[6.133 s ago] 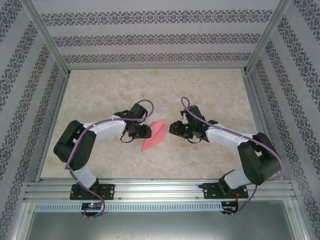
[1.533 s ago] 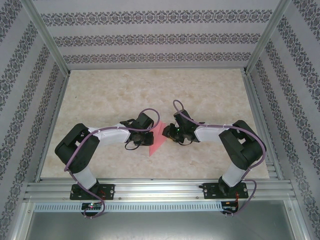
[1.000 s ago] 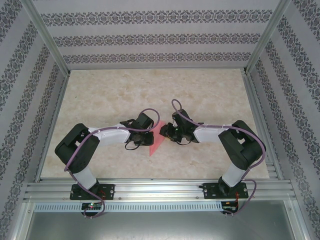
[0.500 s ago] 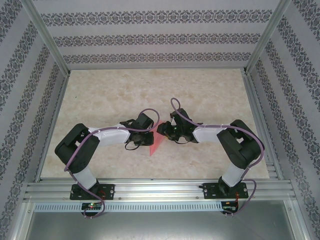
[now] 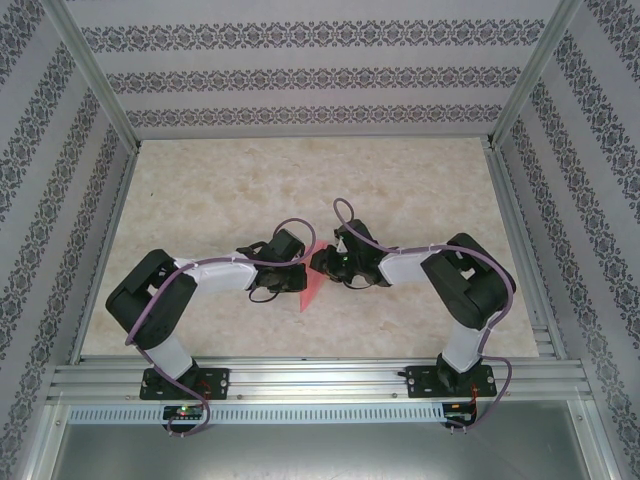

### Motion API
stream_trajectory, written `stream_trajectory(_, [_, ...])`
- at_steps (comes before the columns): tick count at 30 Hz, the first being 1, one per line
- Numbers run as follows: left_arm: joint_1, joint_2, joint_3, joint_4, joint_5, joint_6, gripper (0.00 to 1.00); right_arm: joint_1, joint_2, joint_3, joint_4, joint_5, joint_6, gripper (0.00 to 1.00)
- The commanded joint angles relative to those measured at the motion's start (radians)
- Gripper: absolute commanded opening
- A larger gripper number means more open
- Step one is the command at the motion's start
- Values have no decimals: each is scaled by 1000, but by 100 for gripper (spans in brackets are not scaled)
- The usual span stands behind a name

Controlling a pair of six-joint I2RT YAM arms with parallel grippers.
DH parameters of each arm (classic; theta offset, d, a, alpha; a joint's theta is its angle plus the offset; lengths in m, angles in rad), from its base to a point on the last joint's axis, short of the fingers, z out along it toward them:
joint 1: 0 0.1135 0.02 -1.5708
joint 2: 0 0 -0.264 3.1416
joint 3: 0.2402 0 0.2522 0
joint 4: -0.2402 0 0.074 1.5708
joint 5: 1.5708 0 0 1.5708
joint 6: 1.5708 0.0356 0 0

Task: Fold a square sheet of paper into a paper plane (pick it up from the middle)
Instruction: Turn over the paper at the center of the table.

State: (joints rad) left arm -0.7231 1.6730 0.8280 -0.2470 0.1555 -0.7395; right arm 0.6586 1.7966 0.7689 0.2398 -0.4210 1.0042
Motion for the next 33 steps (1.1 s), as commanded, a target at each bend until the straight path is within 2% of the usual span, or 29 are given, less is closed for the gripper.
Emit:
stream_trajectory(1, [-6, 1, -40, 20, 6, -36, 13, 10, 13, 23, 79, -25, -5, 29])
stream_trajectory(13, [10, -19, -72, 74, 45, -67, 14, 15, 50, 42, 74, -34, -55, 27])
stream_trajectory(22, [13, -105, -87, 79, 46, -77, 20, 10, 18, 56, 30, -24, -107, 10])
stream_trajectory(27, [13, -265, -121, 46, -50, -95, 30, 9, -95, 111, -214, 77, -224, 7])
stream_trajectory(30, [13, -383, -133, -23, -159, -108, 34, 9, -182, 166, -424, 202, -317, 7])
stream_trajectory(33, [14, -496, -151, -91, -288, -129, 37, 19, -245, 242, -661, 380, -407, 7])
